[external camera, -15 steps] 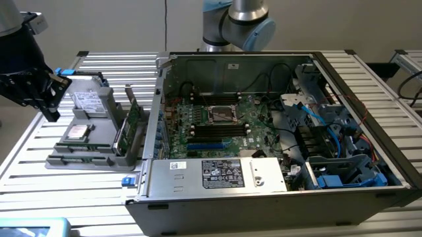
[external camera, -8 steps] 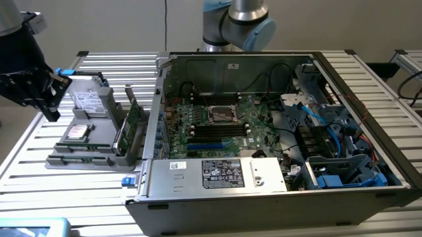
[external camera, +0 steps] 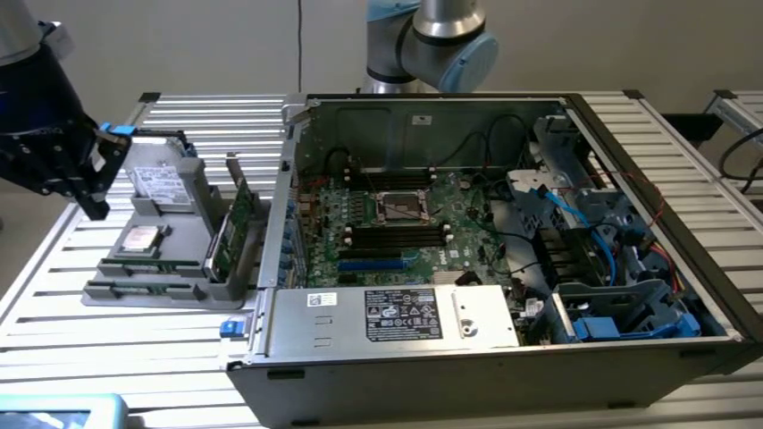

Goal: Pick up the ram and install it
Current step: 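Pick up the ram and move it above insertion slot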

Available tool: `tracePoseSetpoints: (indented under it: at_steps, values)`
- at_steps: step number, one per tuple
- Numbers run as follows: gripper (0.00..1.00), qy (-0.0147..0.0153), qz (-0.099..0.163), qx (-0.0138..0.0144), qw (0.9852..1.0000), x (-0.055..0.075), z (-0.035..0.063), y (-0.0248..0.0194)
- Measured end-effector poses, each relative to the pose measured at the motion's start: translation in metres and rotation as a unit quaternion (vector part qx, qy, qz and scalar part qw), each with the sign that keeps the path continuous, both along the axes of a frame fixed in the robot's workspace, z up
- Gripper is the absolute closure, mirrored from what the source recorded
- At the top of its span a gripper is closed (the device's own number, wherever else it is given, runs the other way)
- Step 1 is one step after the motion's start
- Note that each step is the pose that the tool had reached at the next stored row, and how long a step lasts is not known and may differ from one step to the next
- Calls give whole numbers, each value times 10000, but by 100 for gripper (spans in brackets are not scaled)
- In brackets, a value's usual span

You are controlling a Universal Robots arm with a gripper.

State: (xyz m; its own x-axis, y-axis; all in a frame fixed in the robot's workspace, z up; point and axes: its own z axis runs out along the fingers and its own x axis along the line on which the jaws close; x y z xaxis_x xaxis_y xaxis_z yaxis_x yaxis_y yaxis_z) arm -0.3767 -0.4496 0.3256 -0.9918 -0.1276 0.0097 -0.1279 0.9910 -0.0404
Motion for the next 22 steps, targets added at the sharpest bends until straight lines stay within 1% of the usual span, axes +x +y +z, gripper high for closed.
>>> tracePoseSetpoints:
  at_steps: [3,6,8,11,13,17,20,22]
  values:
    - [89,-1,272,32,9996,0,-2,1]
    - [89,-1,540,59,9985,0,-3,0]
    - [89,-1,727,71,9973,0,-4,1]
    - [89,1,997,75,9950,1,-4,0]
    - [89,3,1176,76,9930,1,-4,0]
    - [89,5,1534,75,9881,0,-6,0]
    - [89,7,1803,75,9836,1,-8,0]
    - [89,9,1982,75,9801,0,-9,0]
